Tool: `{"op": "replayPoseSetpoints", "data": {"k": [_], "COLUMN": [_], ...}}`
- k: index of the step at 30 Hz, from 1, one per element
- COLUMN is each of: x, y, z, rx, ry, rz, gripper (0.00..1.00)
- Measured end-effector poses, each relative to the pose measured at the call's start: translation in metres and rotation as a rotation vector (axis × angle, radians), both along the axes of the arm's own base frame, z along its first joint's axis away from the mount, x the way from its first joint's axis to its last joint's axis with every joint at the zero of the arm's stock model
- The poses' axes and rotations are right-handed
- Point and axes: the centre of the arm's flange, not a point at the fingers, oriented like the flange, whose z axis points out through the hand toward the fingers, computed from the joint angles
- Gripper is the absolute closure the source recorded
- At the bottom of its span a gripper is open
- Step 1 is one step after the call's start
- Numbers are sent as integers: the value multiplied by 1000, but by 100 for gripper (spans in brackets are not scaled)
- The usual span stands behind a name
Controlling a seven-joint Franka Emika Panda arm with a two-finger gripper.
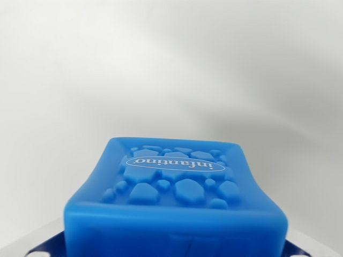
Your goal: Stack cube
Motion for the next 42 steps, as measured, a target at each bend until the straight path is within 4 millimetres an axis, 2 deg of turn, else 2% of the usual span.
{"op": "replayPoseSetpoints", "data": {"k": [31,34,42], "x": [-33,-34,-35], "y": [-44,-45,-45], "z": [15,11,-18], "rx": [1,3,6], "ry": [-1,-5,3], "rz": [-20,-22,-22], "gripper": [100,100,100]}}
